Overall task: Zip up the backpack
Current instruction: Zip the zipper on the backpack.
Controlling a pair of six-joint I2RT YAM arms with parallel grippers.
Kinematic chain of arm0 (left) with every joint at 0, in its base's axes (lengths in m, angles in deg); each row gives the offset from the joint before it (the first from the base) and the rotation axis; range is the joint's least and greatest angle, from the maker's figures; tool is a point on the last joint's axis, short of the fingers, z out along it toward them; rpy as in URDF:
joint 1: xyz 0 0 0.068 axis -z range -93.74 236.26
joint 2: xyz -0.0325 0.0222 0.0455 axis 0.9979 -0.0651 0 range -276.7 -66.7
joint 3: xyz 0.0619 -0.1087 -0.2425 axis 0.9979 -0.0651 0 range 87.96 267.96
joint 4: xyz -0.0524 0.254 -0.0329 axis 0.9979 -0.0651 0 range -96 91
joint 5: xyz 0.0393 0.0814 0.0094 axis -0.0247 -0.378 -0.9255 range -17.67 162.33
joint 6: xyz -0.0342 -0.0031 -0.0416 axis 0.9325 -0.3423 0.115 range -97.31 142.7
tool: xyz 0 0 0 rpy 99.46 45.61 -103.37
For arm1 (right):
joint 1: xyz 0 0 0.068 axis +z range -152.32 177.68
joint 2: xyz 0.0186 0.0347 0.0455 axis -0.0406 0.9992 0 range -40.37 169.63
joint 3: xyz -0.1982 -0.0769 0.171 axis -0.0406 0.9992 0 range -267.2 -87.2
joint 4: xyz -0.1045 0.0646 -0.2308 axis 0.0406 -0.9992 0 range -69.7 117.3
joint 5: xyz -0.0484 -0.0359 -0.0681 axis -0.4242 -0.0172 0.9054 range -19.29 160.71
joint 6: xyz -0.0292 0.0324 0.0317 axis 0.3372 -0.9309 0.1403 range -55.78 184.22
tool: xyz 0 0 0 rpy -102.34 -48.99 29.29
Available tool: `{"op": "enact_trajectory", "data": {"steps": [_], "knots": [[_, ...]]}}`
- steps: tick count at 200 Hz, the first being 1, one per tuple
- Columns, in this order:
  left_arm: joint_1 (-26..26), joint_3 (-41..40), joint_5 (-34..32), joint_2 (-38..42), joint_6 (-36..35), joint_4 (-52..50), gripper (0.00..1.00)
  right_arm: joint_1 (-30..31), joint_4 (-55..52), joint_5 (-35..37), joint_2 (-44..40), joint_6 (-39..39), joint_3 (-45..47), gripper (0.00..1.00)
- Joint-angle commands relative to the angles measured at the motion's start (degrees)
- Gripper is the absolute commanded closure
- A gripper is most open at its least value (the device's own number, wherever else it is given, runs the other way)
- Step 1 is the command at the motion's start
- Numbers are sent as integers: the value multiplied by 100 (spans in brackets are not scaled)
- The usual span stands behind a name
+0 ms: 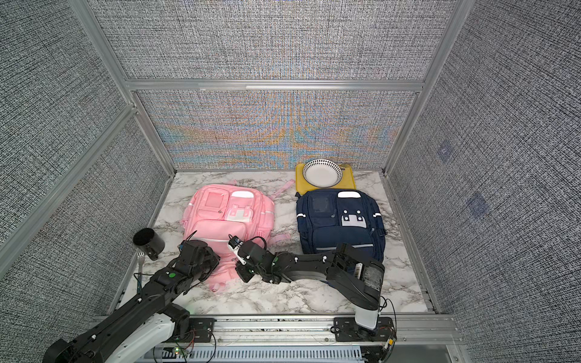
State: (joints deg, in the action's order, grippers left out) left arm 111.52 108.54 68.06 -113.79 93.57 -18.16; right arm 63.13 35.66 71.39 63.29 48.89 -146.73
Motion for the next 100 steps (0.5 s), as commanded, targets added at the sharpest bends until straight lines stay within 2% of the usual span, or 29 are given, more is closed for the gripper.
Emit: {"op": "enact_trajectory", "data": {"steps": [1,100], "knots": [[-137,23,-478,111,-411,-640,100,-101,-146,243,-111,108,88,100],[-352,124,-388,503,-555,-953,100,-595,-169,283,-423,228,614,100]]}}
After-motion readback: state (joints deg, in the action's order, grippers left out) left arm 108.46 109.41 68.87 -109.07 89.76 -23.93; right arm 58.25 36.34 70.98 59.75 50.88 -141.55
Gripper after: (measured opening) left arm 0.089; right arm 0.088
